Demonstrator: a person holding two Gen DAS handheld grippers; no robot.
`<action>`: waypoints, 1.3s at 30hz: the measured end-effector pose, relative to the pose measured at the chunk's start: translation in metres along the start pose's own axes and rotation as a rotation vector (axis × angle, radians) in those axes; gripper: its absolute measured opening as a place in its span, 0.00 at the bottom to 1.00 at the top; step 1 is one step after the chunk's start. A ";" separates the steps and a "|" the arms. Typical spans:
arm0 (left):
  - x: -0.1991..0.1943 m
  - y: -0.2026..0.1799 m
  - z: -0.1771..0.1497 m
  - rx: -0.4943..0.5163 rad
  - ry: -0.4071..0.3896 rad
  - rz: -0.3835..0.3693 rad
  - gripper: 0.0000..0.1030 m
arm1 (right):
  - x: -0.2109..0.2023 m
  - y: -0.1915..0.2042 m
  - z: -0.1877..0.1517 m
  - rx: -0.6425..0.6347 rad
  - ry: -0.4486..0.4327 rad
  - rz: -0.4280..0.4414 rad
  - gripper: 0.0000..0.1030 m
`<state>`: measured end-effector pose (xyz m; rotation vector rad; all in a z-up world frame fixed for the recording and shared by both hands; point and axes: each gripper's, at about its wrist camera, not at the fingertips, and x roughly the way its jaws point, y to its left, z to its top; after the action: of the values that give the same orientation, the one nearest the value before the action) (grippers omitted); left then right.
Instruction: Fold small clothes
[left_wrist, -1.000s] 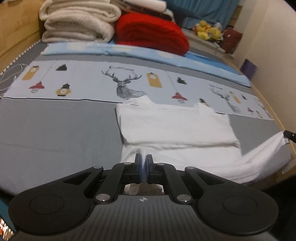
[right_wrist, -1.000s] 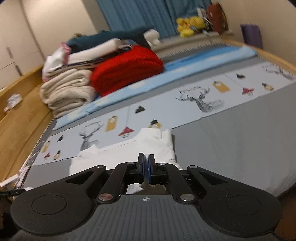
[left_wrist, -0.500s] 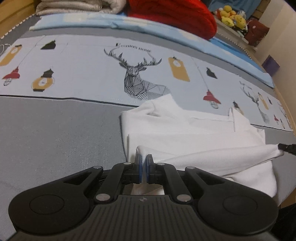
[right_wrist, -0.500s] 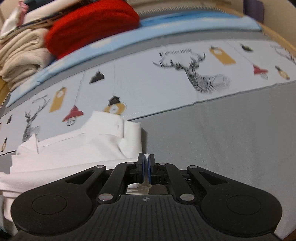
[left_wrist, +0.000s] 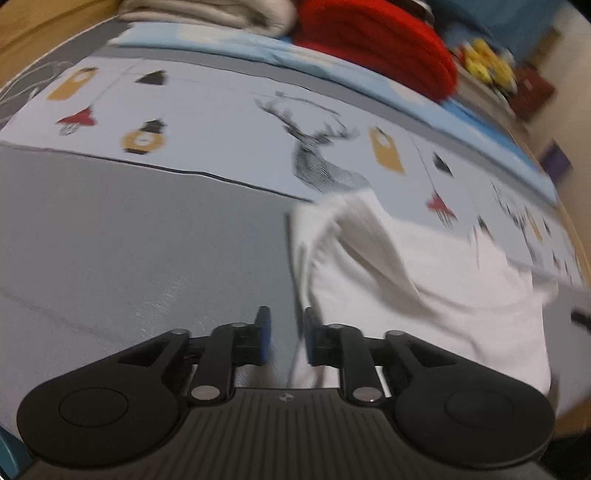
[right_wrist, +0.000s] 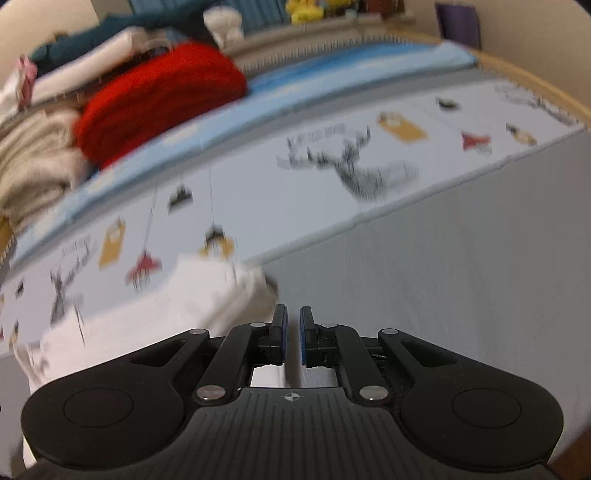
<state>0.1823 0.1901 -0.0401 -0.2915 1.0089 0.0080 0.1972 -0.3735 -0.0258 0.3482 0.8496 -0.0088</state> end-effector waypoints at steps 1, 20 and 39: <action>-0.001 -0.004 -0.002 0.025 -0.003 0.003 0.27 | -0.002 0.000 -0.002 -0.014 0.001 0.012 0.07; 0.039 -0.054 0.060 0.210 -0.028 0.159 0.44 | 0.053 0.037 0.004 -0.294 0.180 -0.006 0.28; 0.104 -0.046 0.071 0.199 0.067 0.071 0.47 | 0.098 0.058 0.021 -0.321 0.137 -0.033 0.28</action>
<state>0.3036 0.1503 -0.0805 -0.0745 1.0773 -0.0377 0.2865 -0.3130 -0.0680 0.0328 0.9753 0.1207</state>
